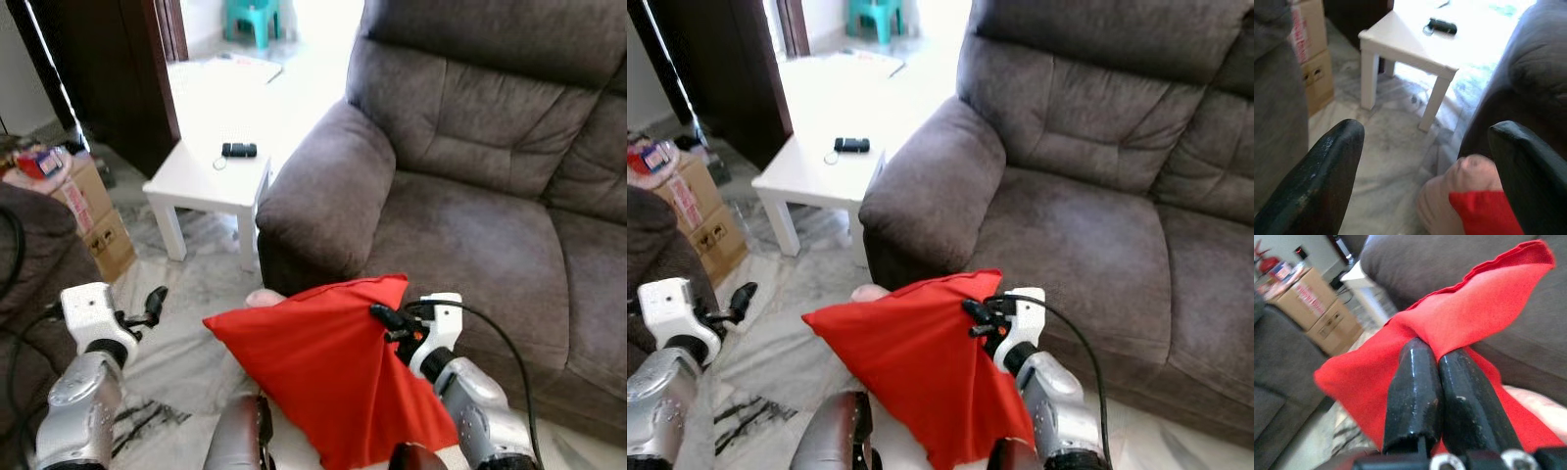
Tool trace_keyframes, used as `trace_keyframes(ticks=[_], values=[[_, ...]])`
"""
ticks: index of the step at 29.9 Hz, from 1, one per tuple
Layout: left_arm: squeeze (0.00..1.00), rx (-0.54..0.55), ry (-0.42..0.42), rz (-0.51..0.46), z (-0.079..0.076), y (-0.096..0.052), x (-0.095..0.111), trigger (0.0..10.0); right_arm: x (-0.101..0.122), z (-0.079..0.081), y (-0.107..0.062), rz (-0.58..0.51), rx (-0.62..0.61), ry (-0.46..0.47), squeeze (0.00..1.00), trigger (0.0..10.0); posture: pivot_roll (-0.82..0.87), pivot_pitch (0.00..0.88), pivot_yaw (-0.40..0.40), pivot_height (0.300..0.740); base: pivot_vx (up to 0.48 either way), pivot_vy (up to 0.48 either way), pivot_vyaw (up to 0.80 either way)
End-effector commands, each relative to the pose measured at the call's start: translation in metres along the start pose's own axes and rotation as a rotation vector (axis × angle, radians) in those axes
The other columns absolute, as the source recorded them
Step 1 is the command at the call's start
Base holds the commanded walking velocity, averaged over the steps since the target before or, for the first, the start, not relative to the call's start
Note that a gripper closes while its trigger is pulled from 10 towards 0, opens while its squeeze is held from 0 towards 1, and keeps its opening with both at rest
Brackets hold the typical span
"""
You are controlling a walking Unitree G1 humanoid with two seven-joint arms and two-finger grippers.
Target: Move the pillow to the sofa from floor
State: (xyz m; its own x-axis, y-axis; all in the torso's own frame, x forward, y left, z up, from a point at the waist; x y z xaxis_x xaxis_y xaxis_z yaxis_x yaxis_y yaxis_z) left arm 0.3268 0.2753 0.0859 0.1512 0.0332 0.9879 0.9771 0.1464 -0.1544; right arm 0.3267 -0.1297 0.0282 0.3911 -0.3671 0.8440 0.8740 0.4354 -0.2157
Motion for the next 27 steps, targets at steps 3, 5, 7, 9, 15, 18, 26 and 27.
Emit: trace_keyframes(ticks=[3,5,7,9,15,18,26,27], values=[[0.0,-0.04,0.018,0.003,-0.013,0.001,0.002,10.0,0.038,-0.001,0.004,-0.153,-0.009,-0.032,0.0,10.0,0.2,0.0,-0.045,0.626,0.26,-0.401,0.0],[0.0,-0.033,0.017,0.004,-0.012,0.0,0.002,10.0,0.036,0.0,0.005,-0.15,-0.008,-0.031,0.0,10.0,0.21,0.0,-0.05,0.626,0.126,-0.142,0.0],[0.0,-0.027,0.01,0.001,-0.011,-0.001,0.003,10.0,0.036,0.003,0.007,-0.144,0.0,-0.034,0.0,10.0,0.21,0.0,-0.055,0.626,0.0,0.0,0.0],[0.0,-0.026,0.012,-0.001,-0.012,-0.002,0.002,10.0,0.036,0.003,0.008,-0.144,0.0,-0.035,0.0,10.0,0.21,0.0,-0.057,0.626,0.0,0.0,0.0],[0.0,-0.034,0.007,0.002,-0.014,-0.004,0.0,10.0,0.036,0.001,0.01,-0.139,-0.009,-0.041,0.0,10.0,0.21,0.0,-0.063,0.626,0.0,0.0,0.0],[0.0,-0.034,-0.002,0.005,-0.013,-0.006,-0.002,10.0,0.035,0.003,0.011,-0.137,-0.006,-0.038,0.0,10.0,0.22,0.0,-0.071,0.626,0.0,0.0,0.0],[0.0,-0.065,-0.298,0.042,-0.013,-0.007,-0.016,10.0,0.037,0.003,0.013,-0.119,0.028,-0.06,0.0,10.0,0.21,0.0,-0.092,0.626,0.0,0.0,0.0],[0.0,-0.078,-0.314,0.047,-0.014,-0.007,-0.017,10.0,0.037,0.003,0.012,-0.114,0.034,-0.067,0.0,10.0,0.21,0.0,-0.092,0.626,0.0,0.0,0.0]])
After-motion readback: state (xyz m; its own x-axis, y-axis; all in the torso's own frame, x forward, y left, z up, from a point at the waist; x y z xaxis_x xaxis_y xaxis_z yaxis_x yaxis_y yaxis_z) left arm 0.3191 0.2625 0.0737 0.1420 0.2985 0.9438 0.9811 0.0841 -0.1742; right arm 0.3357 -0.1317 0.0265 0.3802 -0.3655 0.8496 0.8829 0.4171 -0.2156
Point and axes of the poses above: a point about 5 cm out from each wrist's last joint towards the gripper, its own y axis pointing out of the wrist towards the gripper, its own x axis along the axis of the wrist's last joint, z = x × y, the point moved 5 cm from there along y, pointing out of the wrist towards the gripper, and after that the axes turned 5 degrees about y, right-handed, at the moved point
